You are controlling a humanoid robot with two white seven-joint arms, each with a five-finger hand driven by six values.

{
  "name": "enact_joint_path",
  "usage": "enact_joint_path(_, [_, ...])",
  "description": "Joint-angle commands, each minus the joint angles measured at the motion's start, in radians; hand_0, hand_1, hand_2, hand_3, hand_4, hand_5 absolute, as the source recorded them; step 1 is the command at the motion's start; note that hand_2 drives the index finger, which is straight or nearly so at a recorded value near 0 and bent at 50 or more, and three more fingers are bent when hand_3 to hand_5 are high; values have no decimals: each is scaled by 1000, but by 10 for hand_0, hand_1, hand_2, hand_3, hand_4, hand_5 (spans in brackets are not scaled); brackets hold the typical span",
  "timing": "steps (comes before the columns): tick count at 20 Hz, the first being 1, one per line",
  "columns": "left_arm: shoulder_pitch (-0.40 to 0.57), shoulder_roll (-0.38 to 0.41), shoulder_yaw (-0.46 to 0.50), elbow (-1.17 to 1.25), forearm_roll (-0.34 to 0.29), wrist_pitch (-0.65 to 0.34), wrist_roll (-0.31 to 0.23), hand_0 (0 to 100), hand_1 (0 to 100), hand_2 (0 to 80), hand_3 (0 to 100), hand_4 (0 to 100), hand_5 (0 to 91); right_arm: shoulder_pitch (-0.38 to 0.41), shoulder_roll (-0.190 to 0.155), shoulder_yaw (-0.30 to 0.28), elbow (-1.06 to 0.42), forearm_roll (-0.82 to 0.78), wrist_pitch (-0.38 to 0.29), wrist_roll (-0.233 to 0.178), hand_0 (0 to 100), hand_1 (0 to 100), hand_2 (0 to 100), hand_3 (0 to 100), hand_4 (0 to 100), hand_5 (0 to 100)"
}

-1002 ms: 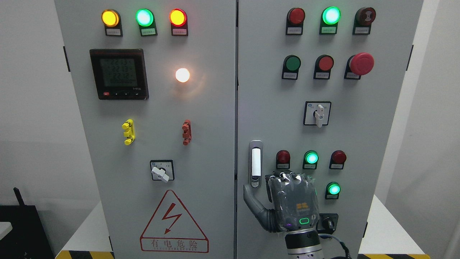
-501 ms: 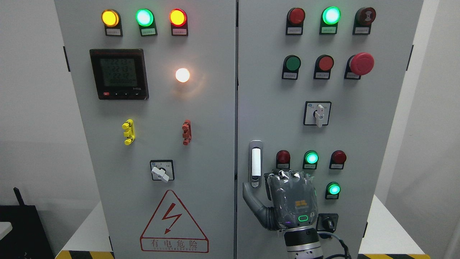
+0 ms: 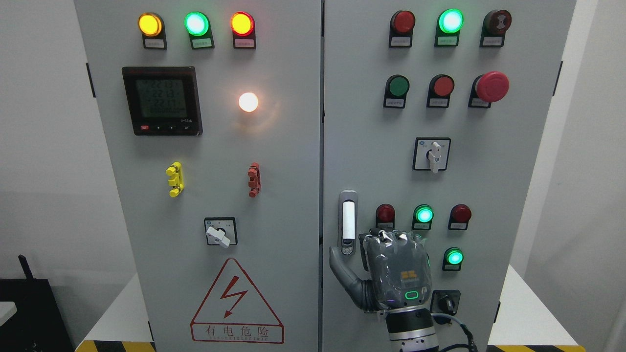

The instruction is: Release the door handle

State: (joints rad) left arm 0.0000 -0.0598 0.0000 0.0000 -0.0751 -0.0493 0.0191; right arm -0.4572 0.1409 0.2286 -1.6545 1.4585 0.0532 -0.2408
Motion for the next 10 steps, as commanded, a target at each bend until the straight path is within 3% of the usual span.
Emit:
enact_joint_path(1, [-3, 0, 2, 9, 0, 0, 1, 120, 389, 0, 0, 0, 0, -9, 2, 0, 15, -1, 0, 2, 409, 38, 1000, 1000, 1000, 1000])
enact_joint_path(10, [-3, 0, 2, 9, 0, 0, 1, 120, 389, 0, 0, 0, 0, -21, 2, -2, 25, -1, 7, 0, 421, 35, 1000, 1000, 1000, 1000])
